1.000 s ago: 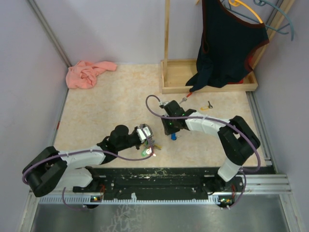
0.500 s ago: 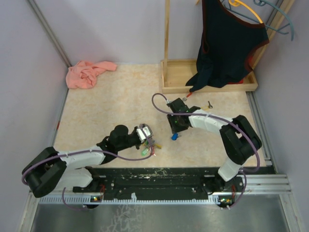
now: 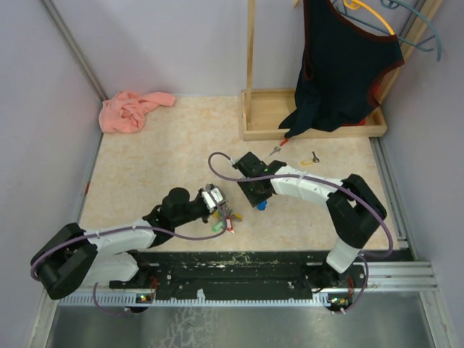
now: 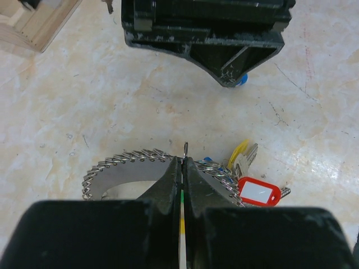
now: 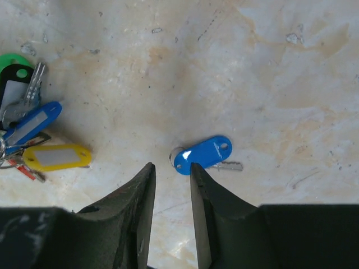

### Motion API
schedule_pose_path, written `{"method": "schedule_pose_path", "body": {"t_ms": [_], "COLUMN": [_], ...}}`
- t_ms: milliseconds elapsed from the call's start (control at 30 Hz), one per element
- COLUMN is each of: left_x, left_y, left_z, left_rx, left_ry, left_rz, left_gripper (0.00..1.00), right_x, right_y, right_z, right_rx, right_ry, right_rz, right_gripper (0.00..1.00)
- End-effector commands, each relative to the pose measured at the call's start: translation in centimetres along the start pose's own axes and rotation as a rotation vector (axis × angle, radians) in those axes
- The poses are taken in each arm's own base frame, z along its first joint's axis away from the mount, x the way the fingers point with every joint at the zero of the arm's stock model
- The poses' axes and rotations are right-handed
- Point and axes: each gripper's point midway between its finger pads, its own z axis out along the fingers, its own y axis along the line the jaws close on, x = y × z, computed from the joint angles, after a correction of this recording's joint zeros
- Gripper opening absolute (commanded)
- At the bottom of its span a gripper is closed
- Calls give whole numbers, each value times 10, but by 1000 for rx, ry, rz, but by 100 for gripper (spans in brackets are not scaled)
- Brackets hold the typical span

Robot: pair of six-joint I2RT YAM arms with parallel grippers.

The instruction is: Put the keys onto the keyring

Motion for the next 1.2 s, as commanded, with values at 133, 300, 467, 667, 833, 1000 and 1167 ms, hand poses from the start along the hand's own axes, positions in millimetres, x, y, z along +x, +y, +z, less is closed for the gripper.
{"method": "schedule_pose_path", "body": {"t_ms": [133, 300, 467, 667, 833, 1000, 1167], "left_x": [-17, -19, -19, -20, -19, -19, -20], "left_y": [7, 8, 7, 7, 7, 7, 8], "left_z": [-5, -6, -6, -6, -6, -6, -7], "left_rx": [-28, -30, -24, -23, -21, -22, -25], "left_ry": [-79, -88, -88, -93, -90, -91, -95], "left_rz": [-3, -4, -5, -6, -8, -8, -6], "left_gripper": [1, 1, 1, 1, 1, 1, 1], "right_x": [-8, -6, 0, 4, 1, -4, -7], "right_y": [6, 8, -1, -3, -3, -2, 0], "right_z": [13, 18, 21, 24, 19, 11, 4], "right_rx": [79, 104, 162, 174, 172, 169, 145], "right_ry": [50, 67, 91, 102, 91, 70, 52], "right_rz": [-97, -114, -126, -132, -129, -122, -137], "right_gripper": [28, 27, 25, 19, 9, 0, 2]}}
